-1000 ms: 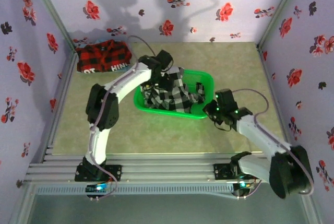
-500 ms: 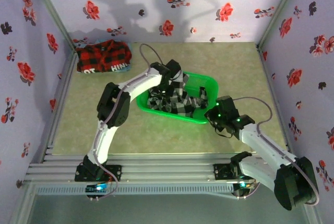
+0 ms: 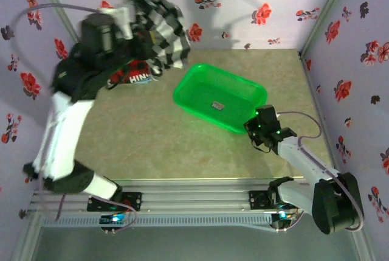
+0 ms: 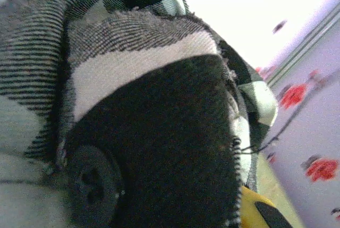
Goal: Fold and stack the long sleeve shirts
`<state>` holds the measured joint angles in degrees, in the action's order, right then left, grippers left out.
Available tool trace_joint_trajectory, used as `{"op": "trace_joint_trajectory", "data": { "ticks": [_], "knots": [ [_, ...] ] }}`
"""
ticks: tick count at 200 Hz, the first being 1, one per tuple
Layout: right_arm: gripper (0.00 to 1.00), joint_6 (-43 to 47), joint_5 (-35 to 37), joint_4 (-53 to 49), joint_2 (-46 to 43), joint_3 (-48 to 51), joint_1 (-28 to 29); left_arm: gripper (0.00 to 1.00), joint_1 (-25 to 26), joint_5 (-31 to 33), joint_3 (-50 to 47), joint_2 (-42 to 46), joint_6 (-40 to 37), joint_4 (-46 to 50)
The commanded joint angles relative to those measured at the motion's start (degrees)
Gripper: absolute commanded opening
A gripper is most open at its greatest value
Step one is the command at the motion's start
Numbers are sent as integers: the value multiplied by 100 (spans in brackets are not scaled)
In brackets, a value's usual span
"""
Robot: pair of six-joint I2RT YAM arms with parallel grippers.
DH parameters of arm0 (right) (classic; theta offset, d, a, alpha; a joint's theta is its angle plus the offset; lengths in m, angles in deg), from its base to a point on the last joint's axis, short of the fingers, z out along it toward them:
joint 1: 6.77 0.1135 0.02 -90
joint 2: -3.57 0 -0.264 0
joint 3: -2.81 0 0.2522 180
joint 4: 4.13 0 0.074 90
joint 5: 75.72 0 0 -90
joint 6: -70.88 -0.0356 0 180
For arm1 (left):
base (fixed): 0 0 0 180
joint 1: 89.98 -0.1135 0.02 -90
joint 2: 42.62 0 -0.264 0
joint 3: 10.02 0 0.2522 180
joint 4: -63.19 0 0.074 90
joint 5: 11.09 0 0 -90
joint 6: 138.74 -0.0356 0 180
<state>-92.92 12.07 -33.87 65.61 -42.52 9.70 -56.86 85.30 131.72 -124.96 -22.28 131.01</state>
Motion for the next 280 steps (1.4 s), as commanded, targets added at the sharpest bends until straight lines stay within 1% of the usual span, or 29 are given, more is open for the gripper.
{"op": "trace_joint_trajectory", "data": {
  "ticks": [1, 15, 29, 52, 65, 81, 103, 129, 147, 162, 175, 185, 198, 202, 204, 206, 207, 215, 218, 221, 229, 235, 236, 240, 248, 250, 251, 255, 280],
  "knots": [
    [0, -841, 437, 103, 11, 85, -372, 0, 60, 239, 60, 270, -293, 341],
    [0, -1211, 677, 326, 17, 128, -619, 0, 88, 162, -56, 525, -366, 395],
    [0, -1662, 942, 549, 85, 147, -824, 0, 98, 147, -394, 777, -442, 453],
    [0, -2502, 1425, 968, 317, 122, -1032, 0, 98, 176, -1311, 1207, -387, 492],
    [0, -2768, 1582, 1322, 579, 60, -1173, 0, 97, 94, -1919, 1462, -275, 437],
    [0, -2872, 1551, 1337, 922, -192, -1444, 0, 113, -65, -2681, 1731, -81, 334],
    [0, -2931, 1759, 1027, 1275, -730, -1625, 0, 203, -110, -3648, 2048, 53, 234],
    [1, -2983, 2039, 834, 1677, -1115, -1818, 0, 221, -136, -4615, 2357, 195, 27],
    [2, -2912, 1914, 711, 2051, -1423, -1958, 0, 229, -260, -5051, 2474, 250, -117],
    [2, -3003, 1791, 723, 2337, -1587, -2012, 0, 230, -309, -5343, 2508, 267, -434],
    [2, -3014, 1839, 800, 2518, -1698, -2016, 0, 231, -371, -5479, 2467, 251, -577],
    [3, -2819, 1868, 860, 2663, -1840, -2023, 0, 225, -510, -5552, 2386, 187, -679],
    [8, -2632, 1793, 814, 2842, -2054, -2050, 0, 230, -658, -5620, 2213, 164, -787],
    [11, -2589, 1741, 827, 2895, -2113, -2058, 0, 234, -686, -5649, 2159, 171, -831],
    [15, -2546, 1698, 855, 2934, -2136, -2067, 0, 231, -695, -5663, 2134, 174, -852],
    [17, -2531, 1681, 867, 2948, -2148, -2072, 0, 230, -710, -5673, 2111, 175, -882],
    [21, -2498, 1646, 904, 2972, -2164, -2081, 0, 230, -723, -5680, 2088, 175, -894],
    [38, -2346, 1459, 1070, 3050, -2208, -2103, 0, 225, -825, -5714, 1919, 177, -1030],
    [43, -2281, 1382, 1101, 3071, -2223, -2112, 1, 217, -859, -5710, 1852, 169, -1073],
    [47, -2215, 1306, 1129, 3075, -2236, -2124, 11, 221, -910, -5687, 1774, 160, -1115],
    [56, -1981, 1168, 1150, 3071, -2287, -2129, 32, 206, -1057, -5635, 1550, 132, -1249],
    [59, -1769, 1098, 1157, 3050, -2322, -2130, 51, 183, -1209, -5601, 1380, 123, -1370],
    [59, -1721, 1086, 1154, 3046, -2329, -2130, 53, 175, -1227, -5587, 1353, 123, -1380],
    [62, -1487, 1019, 1111, 3005, -2376, -2129, 68, 161, -1286, -5544, 1247, 142, -1452],
    [66, -1159, 917, 909, 2914, -2455, -2124, 87, 129, -1355, -5425, 1049, 181, -1524],
    [67, -1085, 901, 849, 2883, -2471, -2122, 95, 112, -1381, -5383, 1011, 184, -1529],
    [67, -1045, 895, 819, 2870, -2474, -2122, 97, 105, -1392, -5373, 988, 184, -1534],
    [69, -928, 867, 744, 2823, -2487, -2122, 100, 79, -1426, -5297, 909, 189, -1534],
    [78, -19, 735, 249, 2248, -2409, -2112, 100, -255, -1472, -4875, 821, 268, -1354]
  ]
}}
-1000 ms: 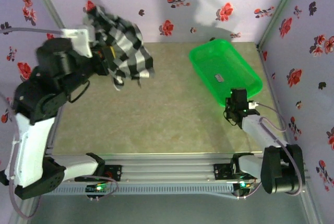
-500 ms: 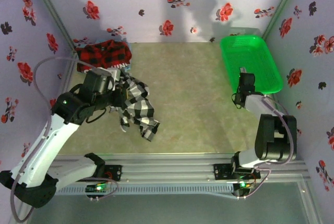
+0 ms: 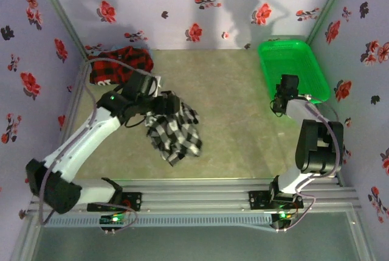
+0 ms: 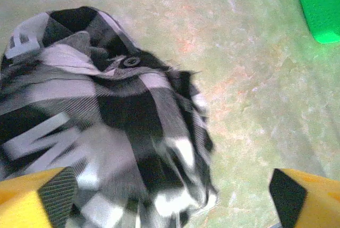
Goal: Fold and stack the long sleeve shirts
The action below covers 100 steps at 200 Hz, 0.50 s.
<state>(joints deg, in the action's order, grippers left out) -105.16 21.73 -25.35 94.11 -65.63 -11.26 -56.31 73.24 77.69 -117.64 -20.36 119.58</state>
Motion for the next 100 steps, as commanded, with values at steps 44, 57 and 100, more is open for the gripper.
{"op": "trace_joint_trajectory", "data": {
  "ticks": [44, 57, 100],
  "knots": [
    [96, 2714, -695, -793, -1880, 355, -10, 100, -1709, -645, 447, 704, 93, 949],
    [99, 3046, -1034, -1068, -2104, 269, 84, 100, -2023, -711, 321, 838, -4, 1589],
    [98, 4542, -1271, -2523, -2319, -407, 1687, 99, -2181, -1220, -734, 1431, 257, 2313]
  ]
}}
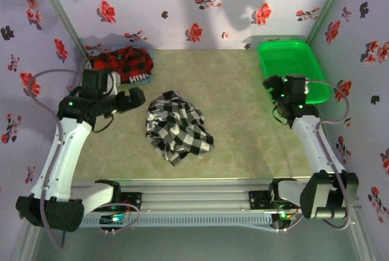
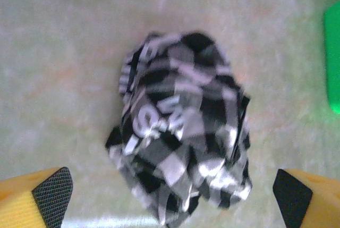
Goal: Fold and stack the long sleeve shirts
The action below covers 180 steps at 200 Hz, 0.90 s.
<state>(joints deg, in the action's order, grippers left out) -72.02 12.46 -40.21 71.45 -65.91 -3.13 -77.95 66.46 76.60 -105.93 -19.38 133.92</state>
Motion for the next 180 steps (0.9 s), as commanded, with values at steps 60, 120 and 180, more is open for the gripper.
{"op": "trace_joint_trajectory", "data": {
  "ticks": [60, 120, 180],
  "knots": [
    [89, 2028, -244, -1369, 930, -147, 4343, 70, 631, -1268, -2512, 1068, 990, 303],
    [82, 2388, 411, -820, 2203, -323, 5716, 59, 1949, -1217, -3463, 755, 1910, -1547],
    [66, 2241, 1063, -788, 2969, -368, 5804, 58, 2329, -739, -3401, -255, 1807, -2357]
  ]
}}
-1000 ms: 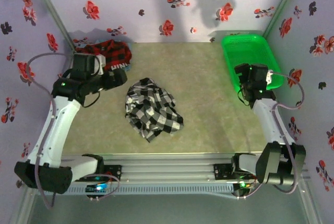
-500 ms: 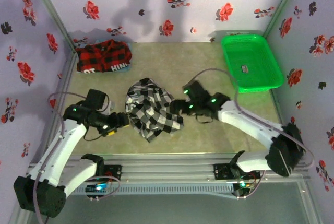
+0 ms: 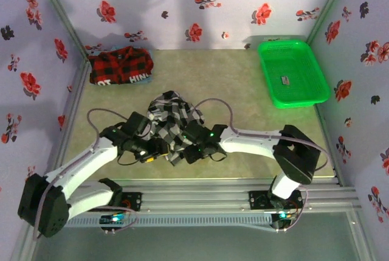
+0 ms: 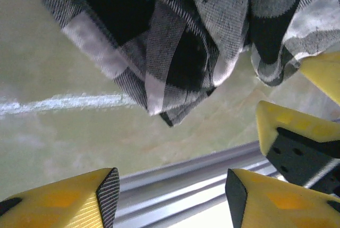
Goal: Fold and stack the long sleeve shirts
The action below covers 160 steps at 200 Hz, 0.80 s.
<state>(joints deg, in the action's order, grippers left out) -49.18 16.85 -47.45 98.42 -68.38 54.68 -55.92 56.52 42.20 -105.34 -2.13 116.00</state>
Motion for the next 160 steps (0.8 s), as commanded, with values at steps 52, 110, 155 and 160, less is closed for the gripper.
{"op": "trace_joint_trajectory", "data": {
  "ticks": [52, 110, 155, 160],
  "knots": [
    [35, -296, 1354, -124, 761, -294, -97, 45, 182, 1217, -84, -1177, -151, -846],
    [8, -248, 1618, -461, -114, -570, -395, 5, -208, 1870, 526, -864, -546, -365],
    [4, -160, 1347, -446, -785, -597, -765, 23, -440, 652, 876, -542, -767, -806],
    [4, -174, 1273, -444, -808, -594, -810, 29, -410, 504, 839, -580, -716, -879]
  ]
}}
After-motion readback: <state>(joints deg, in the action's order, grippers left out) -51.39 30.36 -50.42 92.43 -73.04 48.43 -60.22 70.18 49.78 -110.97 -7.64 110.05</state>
